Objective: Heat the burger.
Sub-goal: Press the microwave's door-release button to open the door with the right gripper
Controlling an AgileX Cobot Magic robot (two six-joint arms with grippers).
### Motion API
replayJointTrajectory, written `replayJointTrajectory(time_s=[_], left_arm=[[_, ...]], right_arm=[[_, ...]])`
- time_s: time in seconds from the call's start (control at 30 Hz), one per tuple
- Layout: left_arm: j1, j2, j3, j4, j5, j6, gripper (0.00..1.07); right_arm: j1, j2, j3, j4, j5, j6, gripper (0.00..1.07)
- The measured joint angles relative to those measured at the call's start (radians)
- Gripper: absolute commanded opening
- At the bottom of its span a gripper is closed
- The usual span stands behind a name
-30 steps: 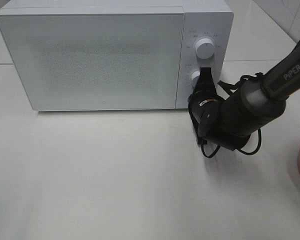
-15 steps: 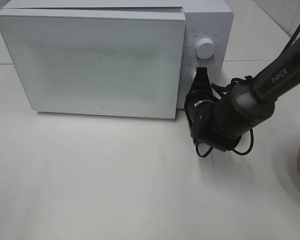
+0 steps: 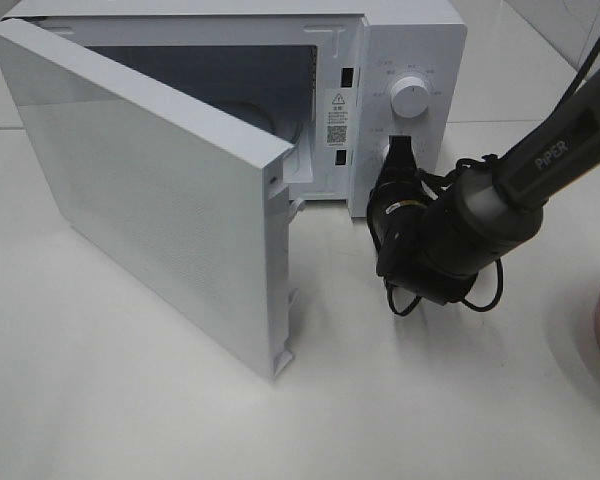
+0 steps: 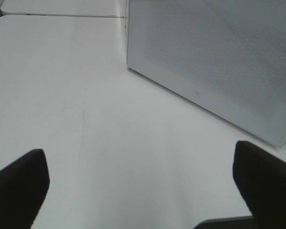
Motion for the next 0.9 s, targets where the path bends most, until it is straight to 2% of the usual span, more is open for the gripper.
replayJointTrajectory(time_s=[0.5, 0.9], left_arm=[[0.000, 0.000, 0.000, 0.000, 0.000, 0.000, 0.99], [0.000, 0.000, 0.000, 0.000, 0.000, 0.000, 0.99]], right_arm=[[0.000, -0.020, 0.016, 0.000, 0.010, -0.010, 0.00], [-0.011, -0.103, 0.069, -0.021, 0.113, -0.096, 0.00]])
